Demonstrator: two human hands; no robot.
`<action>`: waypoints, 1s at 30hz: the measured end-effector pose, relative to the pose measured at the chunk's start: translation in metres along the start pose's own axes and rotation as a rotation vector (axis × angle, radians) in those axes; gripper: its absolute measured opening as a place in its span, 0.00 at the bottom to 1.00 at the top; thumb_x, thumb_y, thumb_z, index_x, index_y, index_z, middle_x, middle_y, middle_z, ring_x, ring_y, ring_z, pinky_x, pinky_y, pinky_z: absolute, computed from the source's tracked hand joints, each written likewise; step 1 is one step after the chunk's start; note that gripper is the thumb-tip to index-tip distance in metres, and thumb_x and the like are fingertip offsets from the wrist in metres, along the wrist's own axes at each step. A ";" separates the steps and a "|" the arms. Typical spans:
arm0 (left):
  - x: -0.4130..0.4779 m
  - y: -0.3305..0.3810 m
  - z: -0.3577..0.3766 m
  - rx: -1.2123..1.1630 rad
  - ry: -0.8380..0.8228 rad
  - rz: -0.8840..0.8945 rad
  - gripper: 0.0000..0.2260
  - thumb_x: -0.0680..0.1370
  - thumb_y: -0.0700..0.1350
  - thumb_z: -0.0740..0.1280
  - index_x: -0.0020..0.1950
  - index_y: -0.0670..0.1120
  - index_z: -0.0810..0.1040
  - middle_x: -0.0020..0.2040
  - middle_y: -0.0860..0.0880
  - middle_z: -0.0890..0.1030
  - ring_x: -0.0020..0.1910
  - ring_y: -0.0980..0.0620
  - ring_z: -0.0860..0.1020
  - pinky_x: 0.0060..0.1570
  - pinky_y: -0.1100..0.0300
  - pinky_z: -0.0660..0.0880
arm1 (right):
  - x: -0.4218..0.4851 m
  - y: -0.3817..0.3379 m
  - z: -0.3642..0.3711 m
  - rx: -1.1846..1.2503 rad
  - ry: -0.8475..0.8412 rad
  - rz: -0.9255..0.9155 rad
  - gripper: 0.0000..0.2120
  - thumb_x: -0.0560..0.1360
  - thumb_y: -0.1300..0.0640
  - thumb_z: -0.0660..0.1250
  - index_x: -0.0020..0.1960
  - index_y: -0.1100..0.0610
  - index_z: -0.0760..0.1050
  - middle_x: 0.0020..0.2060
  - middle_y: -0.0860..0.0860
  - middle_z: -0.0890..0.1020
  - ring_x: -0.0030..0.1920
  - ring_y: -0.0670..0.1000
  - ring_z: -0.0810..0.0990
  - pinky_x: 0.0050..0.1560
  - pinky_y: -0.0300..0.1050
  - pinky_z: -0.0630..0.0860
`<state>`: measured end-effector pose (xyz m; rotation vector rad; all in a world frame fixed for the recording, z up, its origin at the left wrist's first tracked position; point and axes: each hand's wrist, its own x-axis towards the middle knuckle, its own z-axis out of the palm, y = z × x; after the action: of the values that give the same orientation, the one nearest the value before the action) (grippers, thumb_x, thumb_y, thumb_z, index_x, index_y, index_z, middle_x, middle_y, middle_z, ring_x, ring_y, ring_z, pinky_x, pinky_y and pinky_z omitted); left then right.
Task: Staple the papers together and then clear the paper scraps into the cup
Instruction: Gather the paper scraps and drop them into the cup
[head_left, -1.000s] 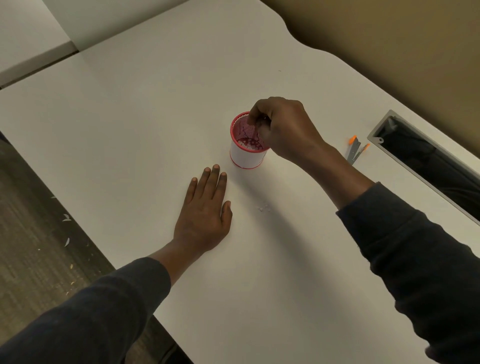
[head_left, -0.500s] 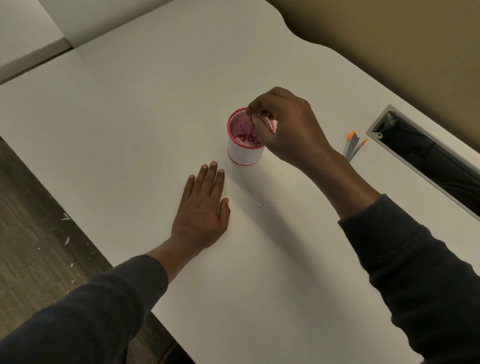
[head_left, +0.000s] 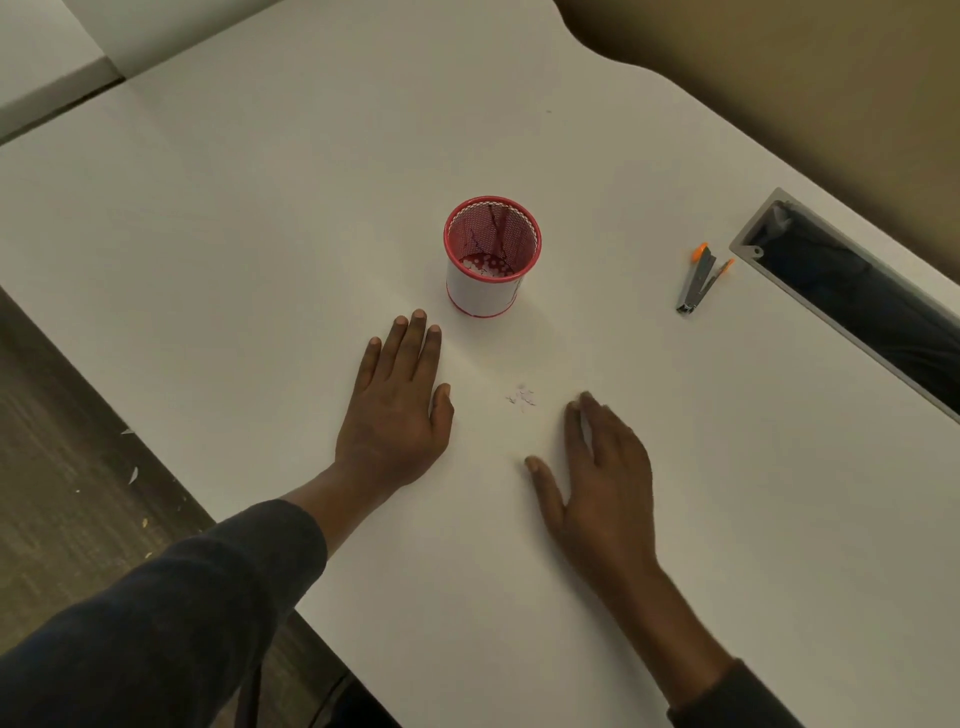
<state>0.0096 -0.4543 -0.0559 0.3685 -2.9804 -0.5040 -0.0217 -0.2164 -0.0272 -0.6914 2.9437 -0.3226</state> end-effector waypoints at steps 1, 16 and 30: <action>0.000 0.000 0.000 0.004 -0.003 0.000 0.29 0.81 0.50 0.53 0.82 0.41 0.57 0.83 0.43 0.55 0.83 0.45 0.52 0.80 0.43 0.54 | -0.007 -0.005 0.003 -0.022 -0.028 0.009 0.36 0.80 0.36 0.52 0.80 0.59 0.57 0.80 0.56 0.58 0.79 0.57 0.57 0.77 0.57 0.57; 0.001 -0.001 -0.001 0.019 -0.036 -0.013 0.30 0.82 0.51 0.51 0.83 0.43 0.54 0.84 0.44 0.52 0.83 0.46 0.49 0.80 0.44 0.53 | 0.034 -0.026 0.008 0.051 -0.025 -0.018 0.37 0.79 0.33 0.51 0.80 0.54 0.55 0.80 0.51 0.58 0.80 0.54 0.55 0.78 0.57 0.54; 0.001 -0.001 -0.001 0.019 -0.031 -0.005 0.29 0.82 0.51 0.52 0.82 0.42 0.55 0.83 0.43 0.53 0.83 0.46 0.50 0.80 0.44 0.52 | 0.027 -0.014 0.004 0.133 0.003 -0.309 0.28 0.80 0.44 0.61 0.72 0.62 0.70 0.68 0.57 0.75 0.68 0.56 0.72 0.69 0.52 0.70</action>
<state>0.0092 -0.4554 -0.0548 0.3734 -3.0168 -0.4868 -0.0393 -0.2420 -0.0289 -1.1264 2.7805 -0.5389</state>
